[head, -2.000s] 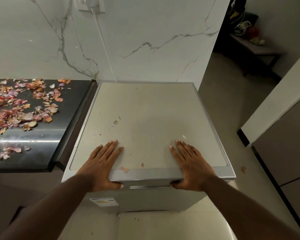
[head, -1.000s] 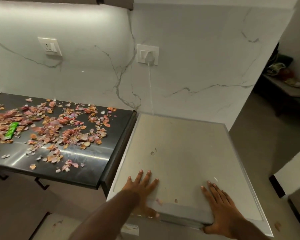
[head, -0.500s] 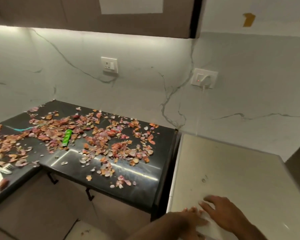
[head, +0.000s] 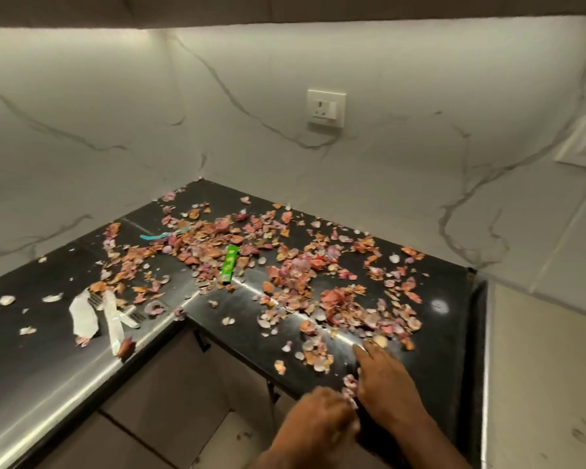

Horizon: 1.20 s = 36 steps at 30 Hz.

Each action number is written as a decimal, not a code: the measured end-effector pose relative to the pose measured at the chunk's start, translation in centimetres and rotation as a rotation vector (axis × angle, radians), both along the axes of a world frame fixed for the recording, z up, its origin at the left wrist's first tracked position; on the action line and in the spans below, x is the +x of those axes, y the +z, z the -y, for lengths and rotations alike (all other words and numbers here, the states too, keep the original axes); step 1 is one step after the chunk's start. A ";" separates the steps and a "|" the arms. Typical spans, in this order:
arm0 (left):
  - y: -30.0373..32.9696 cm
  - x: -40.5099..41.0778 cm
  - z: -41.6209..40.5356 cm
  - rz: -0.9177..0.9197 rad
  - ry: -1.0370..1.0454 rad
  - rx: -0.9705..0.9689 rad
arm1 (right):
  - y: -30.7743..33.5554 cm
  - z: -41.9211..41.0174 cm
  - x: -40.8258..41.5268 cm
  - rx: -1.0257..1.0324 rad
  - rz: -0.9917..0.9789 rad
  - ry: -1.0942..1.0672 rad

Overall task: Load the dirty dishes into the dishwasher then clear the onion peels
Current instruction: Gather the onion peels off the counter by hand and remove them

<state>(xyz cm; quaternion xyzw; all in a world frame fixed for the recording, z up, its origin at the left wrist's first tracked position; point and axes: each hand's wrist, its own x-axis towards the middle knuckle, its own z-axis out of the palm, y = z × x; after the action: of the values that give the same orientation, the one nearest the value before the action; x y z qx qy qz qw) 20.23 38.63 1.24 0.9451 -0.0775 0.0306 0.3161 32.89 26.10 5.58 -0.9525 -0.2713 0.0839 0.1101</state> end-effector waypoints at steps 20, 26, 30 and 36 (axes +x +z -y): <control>7.4 11.9 -16.6 -0.501 0.209 0.608 | 1.2 -21.9 10.0 -0.173 -0.110 0.296; 5.7 12.8 -21.9 -0.452 0.313 0.270 | 1.0 -22.1 10.8 -0.097 -0.209 0.193; 5.2 13.8 -26.6 -0.231 0.581 0.109 | 1.2 -23.1 10.1 -0.109 -0.224 0.130; 4.1 16.4 -34.7 -0.306 0.842 0.097 | 2.3 -23.8 10.2 0.103 -0.326 -0.010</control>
<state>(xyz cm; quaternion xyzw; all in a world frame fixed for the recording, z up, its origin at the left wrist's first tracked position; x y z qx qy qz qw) 36.59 73.30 5.39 0.9015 0.3603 0.0128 0.2393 43.11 49.91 7.84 -0.9207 -0.2489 0.2229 0.2017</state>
